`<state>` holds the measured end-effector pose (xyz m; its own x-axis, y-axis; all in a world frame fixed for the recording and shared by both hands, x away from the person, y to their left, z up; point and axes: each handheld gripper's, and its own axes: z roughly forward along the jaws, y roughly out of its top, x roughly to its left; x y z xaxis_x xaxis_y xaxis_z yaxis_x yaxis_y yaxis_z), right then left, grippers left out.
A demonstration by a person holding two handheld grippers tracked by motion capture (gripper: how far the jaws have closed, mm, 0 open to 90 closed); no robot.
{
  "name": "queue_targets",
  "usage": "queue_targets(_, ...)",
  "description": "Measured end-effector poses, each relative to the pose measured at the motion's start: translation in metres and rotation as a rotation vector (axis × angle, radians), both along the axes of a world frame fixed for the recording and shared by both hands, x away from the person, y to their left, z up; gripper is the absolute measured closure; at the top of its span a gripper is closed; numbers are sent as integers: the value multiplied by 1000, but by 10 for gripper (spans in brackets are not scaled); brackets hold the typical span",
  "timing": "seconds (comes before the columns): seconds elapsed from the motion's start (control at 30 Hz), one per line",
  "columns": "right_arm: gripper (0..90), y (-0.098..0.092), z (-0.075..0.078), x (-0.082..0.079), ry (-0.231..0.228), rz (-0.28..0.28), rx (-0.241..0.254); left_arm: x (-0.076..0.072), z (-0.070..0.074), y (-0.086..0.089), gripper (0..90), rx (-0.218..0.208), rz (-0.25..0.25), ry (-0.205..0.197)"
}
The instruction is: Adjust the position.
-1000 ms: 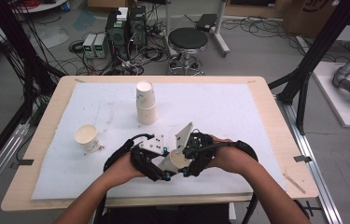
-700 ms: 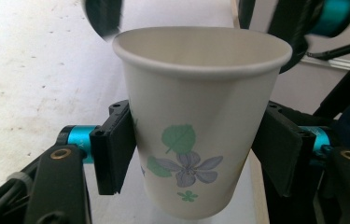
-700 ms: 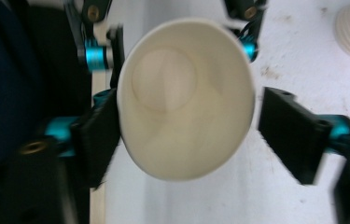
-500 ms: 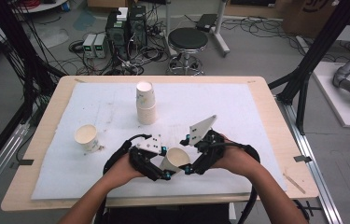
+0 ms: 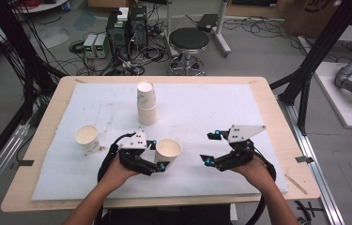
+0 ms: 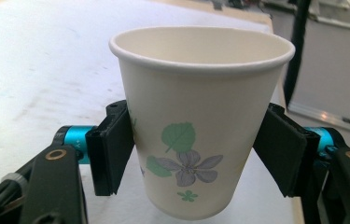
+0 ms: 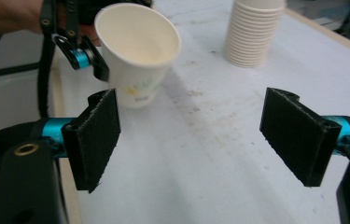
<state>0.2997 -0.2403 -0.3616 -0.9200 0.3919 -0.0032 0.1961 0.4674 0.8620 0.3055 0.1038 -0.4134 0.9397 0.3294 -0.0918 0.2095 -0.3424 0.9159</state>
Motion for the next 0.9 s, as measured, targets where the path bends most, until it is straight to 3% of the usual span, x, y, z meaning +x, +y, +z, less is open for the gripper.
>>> queue_targets(0.17, 208, -22, -17, -5, -12, -108, 54, 0, -1, 10, 311, -50, 50, -27)
queue_targets(0.27, 208, -32, -26, -6, -31, -179, 49, 0, -2, 15, 310, -83, 78, -41)
queue_targets(0.43, 209, -47, -36, -10, -34, -260, 68, -1, -3, 24, 306, -123, 132, -62)
queue_targets(0.5, 209, -52, -39, -12, -45, -289, 97, -3, -3, 29, 305, -162, 161, -66)
queue_targets(0.67, 209, -60, -45, -14, -57, -333, 101, -4, -2, 39, 305, -201, 207, -103)
queue_targets(0.9, 209, -62, -51, -14, -51, -357, 85, -6, -2, 40, 303, -202, 222, -128)
